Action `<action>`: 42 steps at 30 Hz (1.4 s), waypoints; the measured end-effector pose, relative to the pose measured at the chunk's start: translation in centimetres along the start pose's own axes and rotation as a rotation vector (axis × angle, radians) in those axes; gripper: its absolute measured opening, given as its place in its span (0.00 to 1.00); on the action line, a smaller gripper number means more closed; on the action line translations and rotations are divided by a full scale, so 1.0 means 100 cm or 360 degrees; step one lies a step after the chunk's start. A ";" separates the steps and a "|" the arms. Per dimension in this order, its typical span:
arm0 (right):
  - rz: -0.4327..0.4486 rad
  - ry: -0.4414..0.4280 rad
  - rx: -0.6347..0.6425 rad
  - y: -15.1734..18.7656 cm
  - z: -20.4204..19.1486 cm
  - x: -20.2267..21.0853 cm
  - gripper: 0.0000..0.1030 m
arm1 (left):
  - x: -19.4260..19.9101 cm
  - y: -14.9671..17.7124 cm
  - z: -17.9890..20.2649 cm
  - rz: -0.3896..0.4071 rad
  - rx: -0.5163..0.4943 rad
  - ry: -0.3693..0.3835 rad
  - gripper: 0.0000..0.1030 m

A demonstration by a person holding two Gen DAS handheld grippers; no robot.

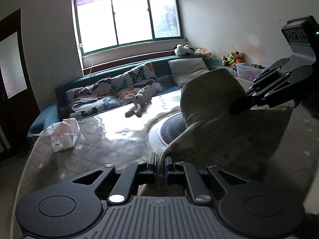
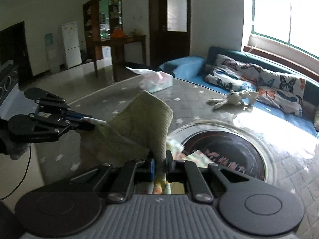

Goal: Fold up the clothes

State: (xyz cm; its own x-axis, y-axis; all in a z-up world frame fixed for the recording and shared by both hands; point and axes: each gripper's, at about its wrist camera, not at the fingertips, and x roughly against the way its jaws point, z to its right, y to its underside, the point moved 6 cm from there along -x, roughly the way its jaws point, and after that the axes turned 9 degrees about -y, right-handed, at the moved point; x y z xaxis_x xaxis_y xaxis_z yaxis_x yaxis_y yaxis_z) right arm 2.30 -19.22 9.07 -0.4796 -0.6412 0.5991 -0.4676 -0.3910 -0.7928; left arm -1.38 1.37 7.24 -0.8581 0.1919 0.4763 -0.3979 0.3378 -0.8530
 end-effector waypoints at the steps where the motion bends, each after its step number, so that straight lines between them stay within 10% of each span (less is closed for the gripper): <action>1: -0.0006 0.0007 -0.0005 -0.005 0.007 -0.006 0.08 | -0.010 -0.005 -0.003 -0.0011 -0.0003 -0.0006 0.08; 12: -0.0145 0.0112 -0.0223 -0.003 0.081 -0.101 0.23 | -0.129 0.014 -0.019 -0.0351 0.0039 -0.0079 0.15; 19: -0.0013 0.0271 -0.0309 0.017 0.096 -0.076 0.26 | -0.133 0.022 -0.029 -0.0344 0.0125 -0.0214 0.43; 26: -0.0039 0.0195 -0.0418 0.060 0.076 -0.064 0.26 | -0.126 0.018 -0.054 -0.0334 0.0282 -0.0365 0.44; 42: 0.0040 0.0240 -0.0526 0.054 0.094 -0.078 0.27 | -0.117 0.004 -0.008 -0.0320 0.0384 0.0018 0.41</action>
State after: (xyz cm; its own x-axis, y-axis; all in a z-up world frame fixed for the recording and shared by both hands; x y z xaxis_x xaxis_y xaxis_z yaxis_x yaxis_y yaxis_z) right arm 10.50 -22.53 -0.92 -0.5868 -0.5334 0.6092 -0.6571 -0.1260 -0.7432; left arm 8.79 -0.02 1.46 -0.7512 0.1543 0.6418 -0.6259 0.1422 -0.7668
